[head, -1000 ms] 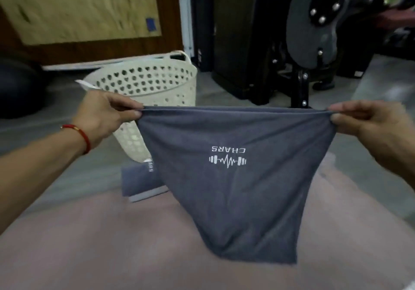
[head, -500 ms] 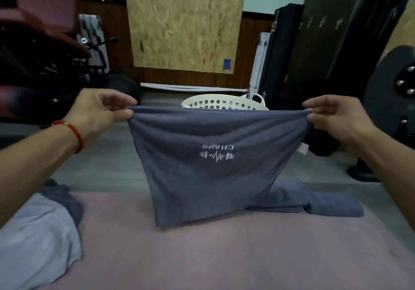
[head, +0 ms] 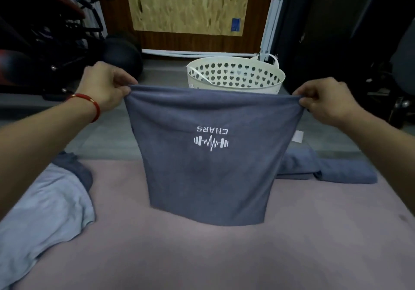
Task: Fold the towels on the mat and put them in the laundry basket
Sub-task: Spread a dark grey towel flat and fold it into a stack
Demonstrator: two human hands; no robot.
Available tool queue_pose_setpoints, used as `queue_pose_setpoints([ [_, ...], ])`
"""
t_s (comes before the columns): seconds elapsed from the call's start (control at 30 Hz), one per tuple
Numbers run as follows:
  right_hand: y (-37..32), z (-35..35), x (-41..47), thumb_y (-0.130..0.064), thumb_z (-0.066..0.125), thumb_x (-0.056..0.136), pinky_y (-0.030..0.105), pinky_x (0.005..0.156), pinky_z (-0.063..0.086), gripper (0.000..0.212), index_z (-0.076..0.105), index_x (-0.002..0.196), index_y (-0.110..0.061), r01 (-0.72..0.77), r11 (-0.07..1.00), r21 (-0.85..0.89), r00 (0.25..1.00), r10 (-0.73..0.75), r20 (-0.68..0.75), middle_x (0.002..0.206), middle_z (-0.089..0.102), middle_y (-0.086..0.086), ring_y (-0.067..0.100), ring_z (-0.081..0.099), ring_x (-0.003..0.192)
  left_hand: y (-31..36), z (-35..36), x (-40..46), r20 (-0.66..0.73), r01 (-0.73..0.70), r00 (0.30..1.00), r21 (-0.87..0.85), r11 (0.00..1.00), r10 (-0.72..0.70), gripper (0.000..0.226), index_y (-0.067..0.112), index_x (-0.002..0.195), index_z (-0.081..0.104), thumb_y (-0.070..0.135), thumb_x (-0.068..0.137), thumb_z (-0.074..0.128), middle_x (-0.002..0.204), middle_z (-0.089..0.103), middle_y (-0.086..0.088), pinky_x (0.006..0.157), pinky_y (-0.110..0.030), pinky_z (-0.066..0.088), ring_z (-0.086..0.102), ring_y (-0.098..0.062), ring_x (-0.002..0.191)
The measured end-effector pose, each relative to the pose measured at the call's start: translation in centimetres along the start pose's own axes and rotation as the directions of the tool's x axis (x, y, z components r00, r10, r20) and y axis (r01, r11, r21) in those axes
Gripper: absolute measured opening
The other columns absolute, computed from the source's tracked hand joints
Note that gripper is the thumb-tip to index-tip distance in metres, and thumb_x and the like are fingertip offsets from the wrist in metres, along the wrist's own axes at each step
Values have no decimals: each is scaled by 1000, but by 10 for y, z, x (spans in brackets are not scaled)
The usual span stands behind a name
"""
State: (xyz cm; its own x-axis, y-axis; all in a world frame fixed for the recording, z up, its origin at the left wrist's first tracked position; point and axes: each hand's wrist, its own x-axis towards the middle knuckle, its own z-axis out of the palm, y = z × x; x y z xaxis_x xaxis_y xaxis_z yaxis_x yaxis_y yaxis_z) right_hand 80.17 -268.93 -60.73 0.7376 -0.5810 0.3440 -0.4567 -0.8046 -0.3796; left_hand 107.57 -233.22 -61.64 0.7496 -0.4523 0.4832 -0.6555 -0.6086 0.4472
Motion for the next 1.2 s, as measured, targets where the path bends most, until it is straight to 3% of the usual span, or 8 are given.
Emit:
queue_pose_setpoints([
  [0.17,17,5,-2,-4,60,98,29,73,55,21,71,98,-22,-50,986,160,998,54,-23,83,68,1,17,65,78,2,24,-2,-102,-46,994,-23,999,44,22,9,103,75,-3,91,59,93,70,-10,68,-9,46,61,-17,85],
  [0.37,51,39,-73,8,56,96,23,70,61,16,64,97,-5,-267,774,575,944,91,316,81,75,18,22,76,77,-41,55,-109,-41,56,997,-92,994,-59,25,27,97,71,4,87,67,81,66,-4,65,-7,41,58,6,64],
  [0.53,107,132,-186,2,61,95,34,91,58,14,74,90,3,-533,743,405,756,204,621,87,76,20,35,75,89,-93,124,-278,304,319,915,-143,937,-265,42,34,78,72,-8,81,74,93,68,0,70,-32,58,66,-12,74],
  [0.67,138,207,-261,-11,78,87,34,90,59,12,81,76,-15,-637,746,192,634,365,682,82,78,5,26,75,89,-118,163,-364,502,537,736,-22,844,-455,38,36,80,74,-2,77,82,96,76,0,75,1,44,68,-5,79],
  [0.77,139,231,-292,0,77,84,13,72,54,20,78,87,-19,-669,723,170,623,421,659,94,76,2,18,72,89,-119,177,-383,494,680,646,-24,733,-583,31,36,82,75,6,80,81,91,76,7,78,-10,50,71,-13,90],
  [0.87,139,241,-297,-1,75,82,22,70,53,22,70,94,-18,-709,684,173,642,524,560,96,72,3,19,68,83,-119,187,-381,518,746,587,-46,664,-622,24,28,87,78,5,80,79,93,76,7,90,-25,55,71,-14,90],
  [0.97,149,251,-295,-6,81,80,43,86,60,23,67,96,-16,-786,576,224,597,615,514,100,72,6,27,70,90,-109,190,-373,520,892,448,-208,401,-727,10,14,87,77,4,86,74,93,76,-10,83,-40,62,71,-24,78],
  [1.2,153,253,-286,-15,90,74,49,91,59,35,64,97,-13,-811,566,149,543,634,551,101,73,9,30,71,93,-116,180,-361,715,918,154,-358,-169,-681,28,2,108,56,-17,87,60,102,64,-22,62,-34,63,66,-33,91],
])
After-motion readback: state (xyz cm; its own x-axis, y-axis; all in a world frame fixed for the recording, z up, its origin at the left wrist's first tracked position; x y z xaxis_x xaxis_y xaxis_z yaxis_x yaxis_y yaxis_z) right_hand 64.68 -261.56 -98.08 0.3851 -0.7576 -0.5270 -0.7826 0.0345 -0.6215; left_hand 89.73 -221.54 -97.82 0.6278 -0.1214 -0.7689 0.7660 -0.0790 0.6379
